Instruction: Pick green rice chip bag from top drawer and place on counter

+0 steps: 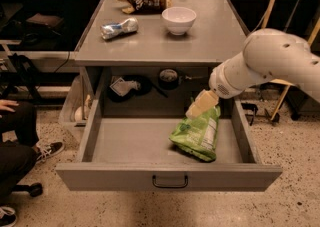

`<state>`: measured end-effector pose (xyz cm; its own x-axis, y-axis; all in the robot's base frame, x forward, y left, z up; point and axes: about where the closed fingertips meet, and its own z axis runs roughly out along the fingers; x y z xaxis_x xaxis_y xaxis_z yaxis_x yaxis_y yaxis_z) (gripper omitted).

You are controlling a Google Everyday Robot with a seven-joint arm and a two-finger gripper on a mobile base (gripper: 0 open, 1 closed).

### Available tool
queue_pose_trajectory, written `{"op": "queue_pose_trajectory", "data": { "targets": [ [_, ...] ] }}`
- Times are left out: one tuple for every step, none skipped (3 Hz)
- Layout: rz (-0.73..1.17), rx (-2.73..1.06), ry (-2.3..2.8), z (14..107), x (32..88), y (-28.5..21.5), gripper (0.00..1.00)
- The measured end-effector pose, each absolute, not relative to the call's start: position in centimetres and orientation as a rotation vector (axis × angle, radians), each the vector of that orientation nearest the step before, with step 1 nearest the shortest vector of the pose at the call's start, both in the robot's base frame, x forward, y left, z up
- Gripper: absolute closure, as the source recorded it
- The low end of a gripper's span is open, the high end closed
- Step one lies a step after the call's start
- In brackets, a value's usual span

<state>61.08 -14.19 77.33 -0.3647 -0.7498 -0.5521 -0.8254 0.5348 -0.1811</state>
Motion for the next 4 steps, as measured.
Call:
{"op": "queue_pose_trajectory", "data": {
  "targets": [
    [0.214, -1.238, 2.264, 71.8, 61.3, -14.8, 0.0],
    [0.197, -1.207, 2.344, 67.1, 61.3, -16.6, 0.0],
    [0.197, -1.207, 2.344, 67.1, 61.3, -16.6, 0.0],
    [0.324, -1.268, 2.322, 64.1, 61.3, -13.6, 0.0]
  ]
}}
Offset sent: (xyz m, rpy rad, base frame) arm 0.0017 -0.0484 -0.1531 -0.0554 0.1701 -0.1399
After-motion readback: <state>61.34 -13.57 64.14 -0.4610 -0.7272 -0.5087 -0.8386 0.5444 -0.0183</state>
